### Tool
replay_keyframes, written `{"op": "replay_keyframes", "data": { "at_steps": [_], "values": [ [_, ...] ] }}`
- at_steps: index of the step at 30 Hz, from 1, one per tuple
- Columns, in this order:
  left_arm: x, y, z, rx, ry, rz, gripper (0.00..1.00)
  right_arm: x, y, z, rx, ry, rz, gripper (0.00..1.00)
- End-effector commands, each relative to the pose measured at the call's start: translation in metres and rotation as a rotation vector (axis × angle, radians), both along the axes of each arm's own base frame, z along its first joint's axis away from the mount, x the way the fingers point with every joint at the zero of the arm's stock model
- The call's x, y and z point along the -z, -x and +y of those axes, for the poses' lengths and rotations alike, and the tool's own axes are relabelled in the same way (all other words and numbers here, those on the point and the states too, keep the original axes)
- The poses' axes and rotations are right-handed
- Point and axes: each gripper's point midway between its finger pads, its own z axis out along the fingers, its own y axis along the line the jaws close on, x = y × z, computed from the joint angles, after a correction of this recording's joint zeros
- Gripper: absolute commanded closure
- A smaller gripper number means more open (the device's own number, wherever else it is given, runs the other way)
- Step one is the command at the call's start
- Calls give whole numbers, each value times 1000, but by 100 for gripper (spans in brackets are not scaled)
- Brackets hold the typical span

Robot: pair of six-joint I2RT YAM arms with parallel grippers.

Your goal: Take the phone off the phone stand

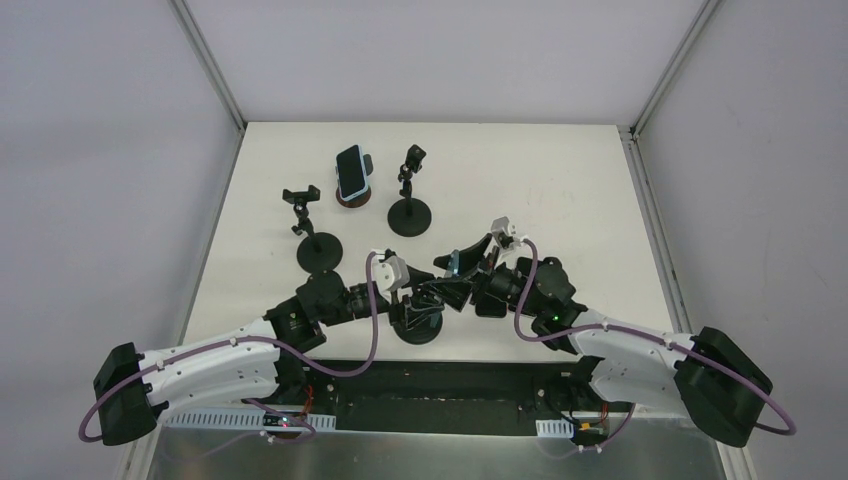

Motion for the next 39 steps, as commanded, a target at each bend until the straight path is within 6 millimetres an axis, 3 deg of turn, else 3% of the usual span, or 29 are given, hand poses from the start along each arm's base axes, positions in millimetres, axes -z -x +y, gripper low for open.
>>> {"op": "replay_keyframes", "data": {
  "at_steps": [1, 9, 17, 25, 32, 35, 39],
  "values": [
    [-4, 83, -4, 408, 19, 97, 100, 70, -37, -27, 133, 312, -8, 100],
    [0, 74, -4, 353, 13, 95, 100, 24, -21, -20, 64, 205, 9, 100],
    [12, 46, -5, 200, -5, 101, 100, -30, 20, -9, -110, 53, 25, 100],
    [24, 22, -3, 86, -39, 82, 100, -81, 76, -20, -326, -85, 3, 100],
    [40, -24, 15, -176, -86, 89, 100, -103, 94, -39, -328, -115, -16, 100],
    [45, -42, 27, -291, -128, 79, 100, -104, 82, -46, -229, -113, 5, 100],
    [48, -60, 52, -445, -199, 68, 100, -73, 17, -69, 182, -1, 188, 100]
  ]
}}
